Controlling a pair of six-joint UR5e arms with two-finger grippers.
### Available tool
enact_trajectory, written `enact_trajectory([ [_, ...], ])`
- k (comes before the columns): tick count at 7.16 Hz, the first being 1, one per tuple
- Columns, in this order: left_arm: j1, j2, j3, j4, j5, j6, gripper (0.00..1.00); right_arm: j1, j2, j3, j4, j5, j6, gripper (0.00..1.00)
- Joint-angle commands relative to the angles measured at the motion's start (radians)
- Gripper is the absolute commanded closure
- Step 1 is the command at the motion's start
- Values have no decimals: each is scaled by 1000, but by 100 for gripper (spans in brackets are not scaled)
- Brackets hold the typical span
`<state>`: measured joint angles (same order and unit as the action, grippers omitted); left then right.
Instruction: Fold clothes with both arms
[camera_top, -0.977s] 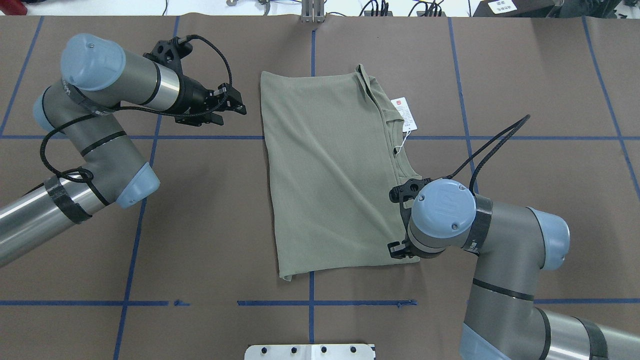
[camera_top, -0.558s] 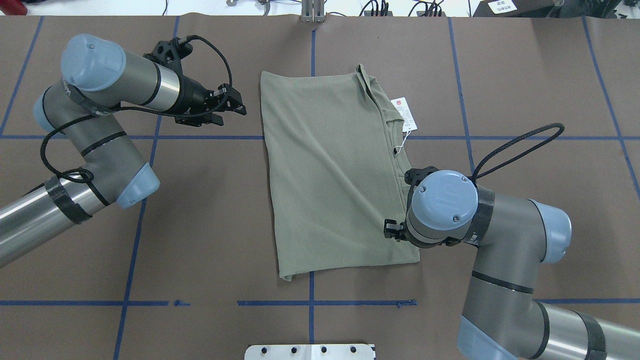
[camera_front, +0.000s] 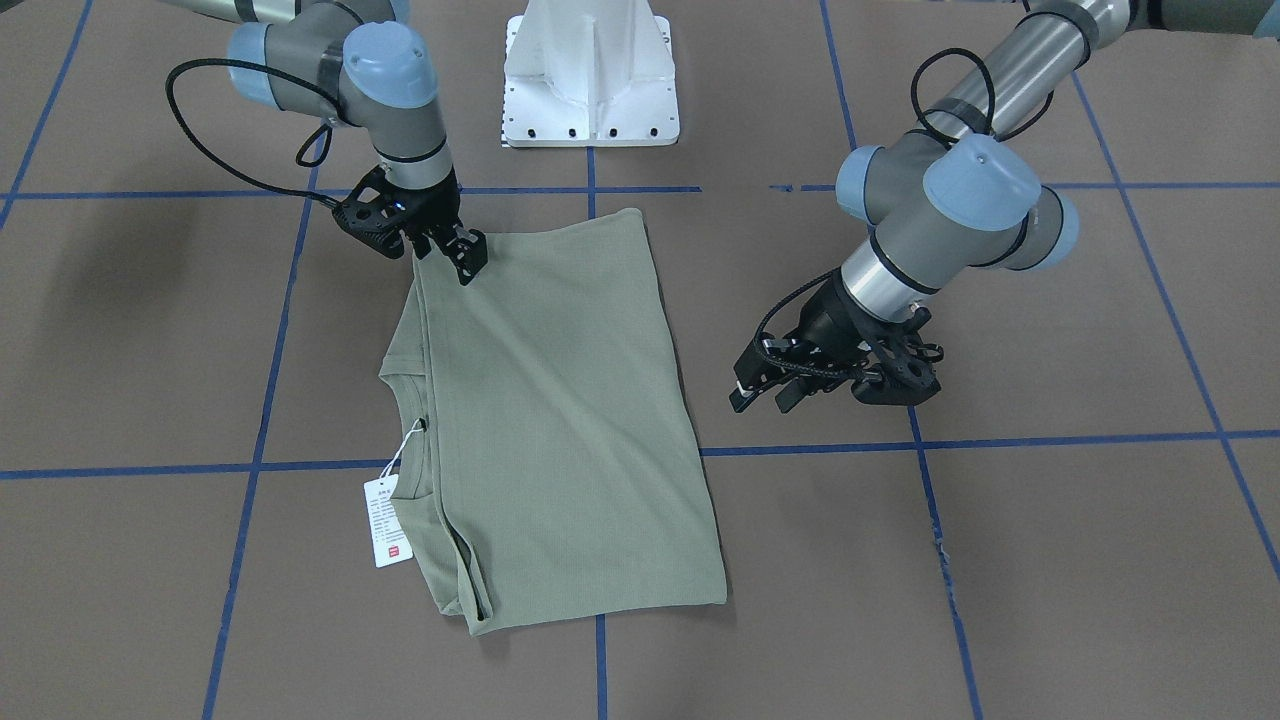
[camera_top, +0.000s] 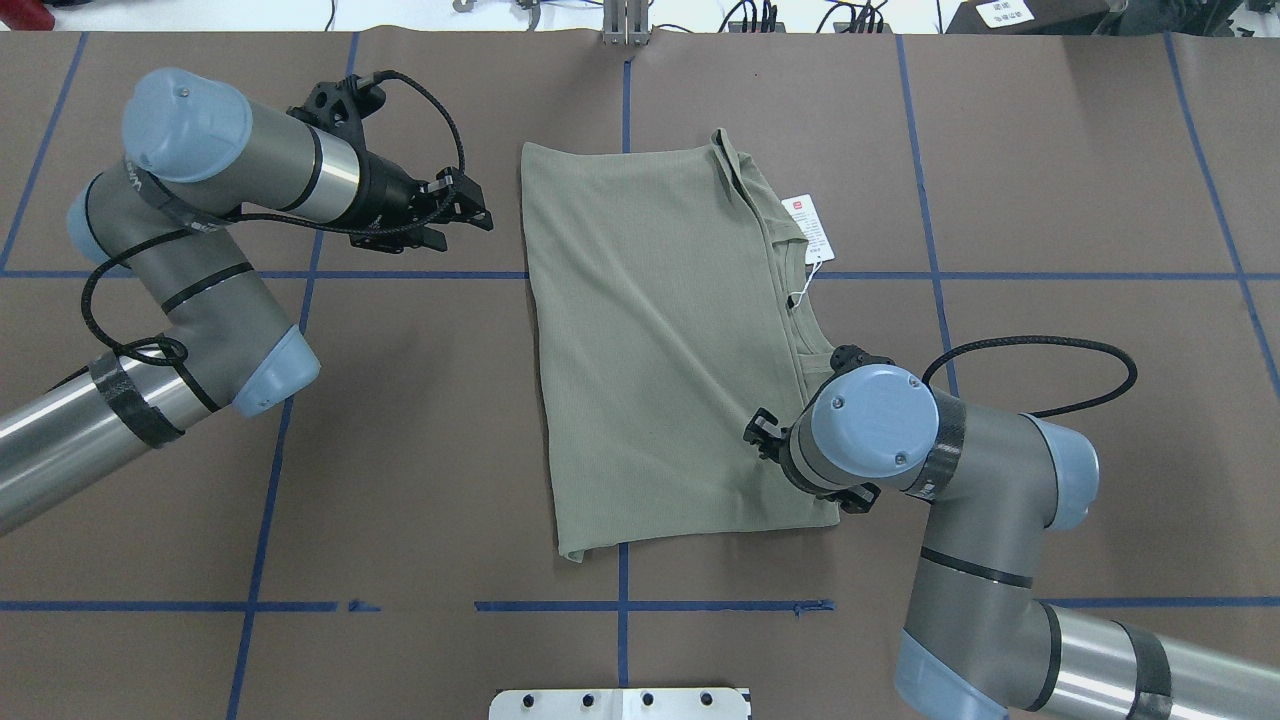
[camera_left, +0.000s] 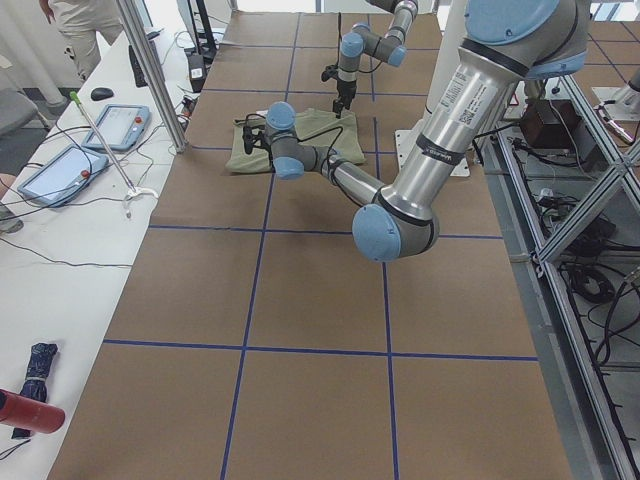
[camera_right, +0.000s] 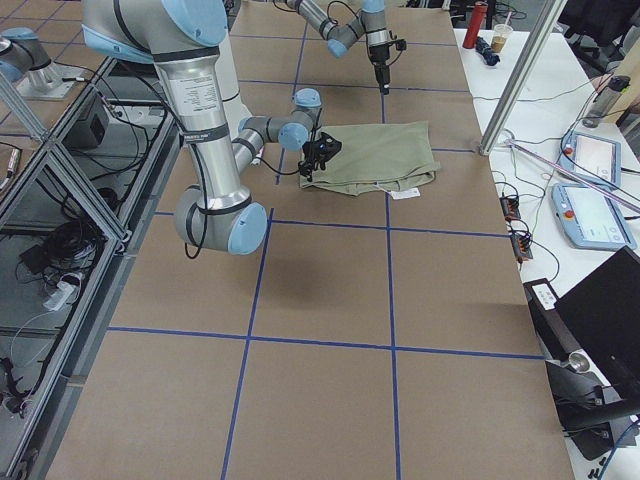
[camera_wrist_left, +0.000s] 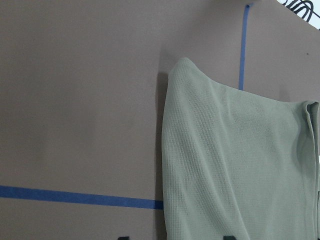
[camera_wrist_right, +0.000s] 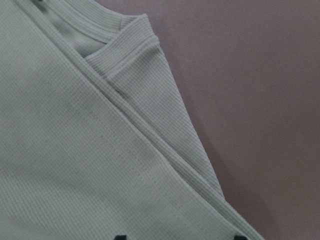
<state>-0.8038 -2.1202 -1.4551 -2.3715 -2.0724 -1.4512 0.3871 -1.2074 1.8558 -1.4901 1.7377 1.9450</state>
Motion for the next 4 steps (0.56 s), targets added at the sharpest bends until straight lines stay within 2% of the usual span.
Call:
enact_trajectory([
  [1, 0, 0, 1, 0, 2, 0, 31, 1, -4, -1, 14, -12, 20, 19],
  [2, 0, 0, -1, 0, 2, 0, 31, 4, -6, 5, 13, -10, 20, 14],
  [4, 0, -3, -2, 0, 15, -1, 31, 6, -38, 40, 7, -10, 22, 13],
])
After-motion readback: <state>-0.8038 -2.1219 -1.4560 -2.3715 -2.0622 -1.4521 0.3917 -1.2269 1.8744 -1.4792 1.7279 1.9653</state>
